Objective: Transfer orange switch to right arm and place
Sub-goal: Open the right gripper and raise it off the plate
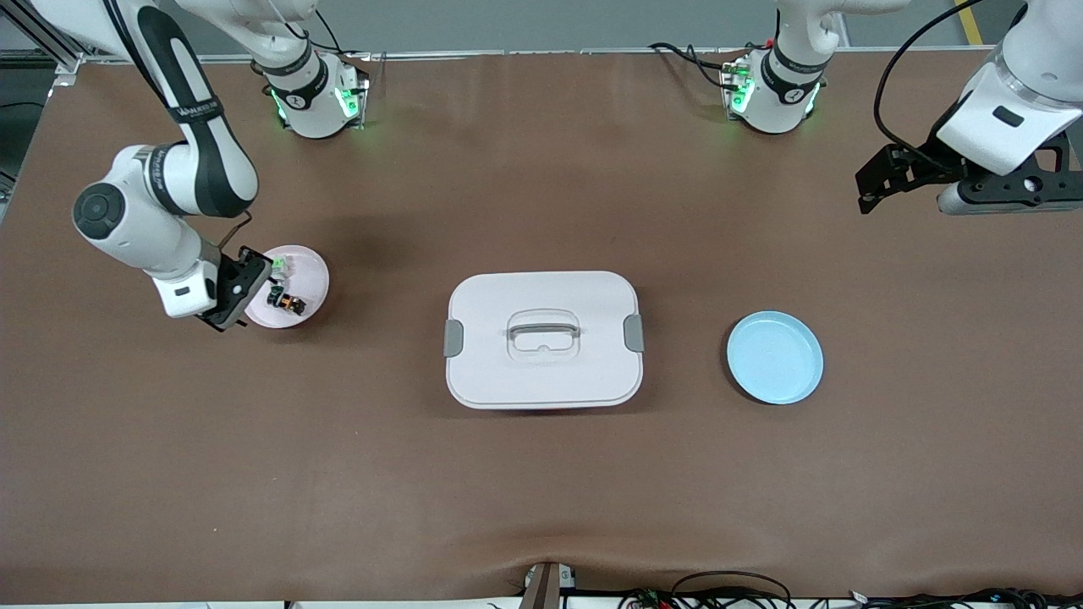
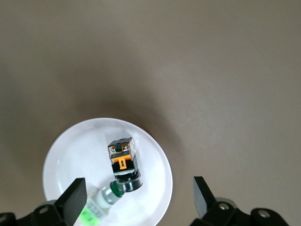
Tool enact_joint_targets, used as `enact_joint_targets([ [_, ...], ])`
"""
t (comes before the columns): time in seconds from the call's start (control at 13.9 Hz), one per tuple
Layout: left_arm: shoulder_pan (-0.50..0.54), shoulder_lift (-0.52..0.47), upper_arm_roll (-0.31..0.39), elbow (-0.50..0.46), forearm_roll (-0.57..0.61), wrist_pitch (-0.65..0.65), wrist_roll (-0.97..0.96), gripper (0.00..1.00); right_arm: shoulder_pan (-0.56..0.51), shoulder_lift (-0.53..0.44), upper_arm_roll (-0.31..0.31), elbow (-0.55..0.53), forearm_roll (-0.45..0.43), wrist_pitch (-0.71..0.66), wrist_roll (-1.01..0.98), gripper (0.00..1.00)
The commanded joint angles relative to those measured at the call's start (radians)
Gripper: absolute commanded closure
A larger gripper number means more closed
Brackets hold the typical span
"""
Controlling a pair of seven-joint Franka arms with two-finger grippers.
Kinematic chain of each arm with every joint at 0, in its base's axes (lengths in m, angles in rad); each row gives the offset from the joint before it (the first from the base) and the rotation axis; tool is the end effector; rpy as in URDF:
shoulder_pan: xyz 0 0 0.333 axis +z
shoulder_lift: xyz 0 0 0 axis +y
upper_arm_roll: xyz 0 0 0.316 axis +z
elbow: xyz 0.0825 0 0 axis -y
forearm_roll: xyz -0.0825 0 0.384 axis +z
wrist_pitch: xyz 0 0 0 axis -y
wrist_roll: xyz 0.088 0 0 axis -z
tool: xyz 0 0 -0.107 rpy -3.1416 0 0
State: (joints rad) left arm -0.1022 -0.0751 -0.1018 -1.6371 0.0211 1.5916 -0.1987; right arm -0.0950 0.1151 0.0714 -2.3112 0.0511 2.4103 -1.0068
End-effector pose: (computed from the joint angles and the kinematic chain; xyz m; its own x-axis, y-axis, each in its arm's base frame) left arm 0.5220 -0.1079 0.6357 0.9994 -0.0056 0.0343 -0.0049 -0.9997 -0.0224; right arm 0.5185 -0.0119 0.2934 0.5863 0.8096 0.0263 0.8099 -0.5854 -0.0364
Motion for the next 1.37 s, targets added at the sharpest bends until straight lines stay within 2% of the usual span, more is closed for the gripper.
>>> enact_joint_targets([
  [0.0, 0.01, -0.012, -0.015, 0.006, -0.013, 0.004, -0.004, 0.0, -0.015, -0.063, 0.008, 0.025, -0.023, -0.101, 0.247, 0.0],
  [0.22, 0.015, -0.012, -0.013, 0.011, -0.017, -0.002, 0.005, 0.0, -0.051, -0.063, 0.01, 0.151, -0.037, -0.271, 0.381, 0.0],
  [0.65, 0.033, -0.003, 0.001, 0.04, -0.001, -0.002, 0.021, 0.0, -0.051, -0.072, 0.014, 0.346, -0.037, -0.537, 0.709, 0.0],
  [0.79, 0.045, -0.005, 0.001, 0.04, -0.001, -0.002, 0.044, 0.0, -0.058, -0.064, 0.011, 0.458, -0.037, -0.702, 0.751, 0.0],
  [0.94, 0.068, -0.005, 0.001, 0.039, -0.001, -0.004, 0.114, 0.0, -0.077, -0.06, 0.011, 0.548, -0.037, -0.802, 0.777, 0.0],
  [1.29, 0.073, -0.023, -0.001, 0.029, -0.001, -0.054, 0.157, 0.0, -0.1, -0.06, 0.011, 0.682, -0.037, -0.921, 0.781, 0.0],
])
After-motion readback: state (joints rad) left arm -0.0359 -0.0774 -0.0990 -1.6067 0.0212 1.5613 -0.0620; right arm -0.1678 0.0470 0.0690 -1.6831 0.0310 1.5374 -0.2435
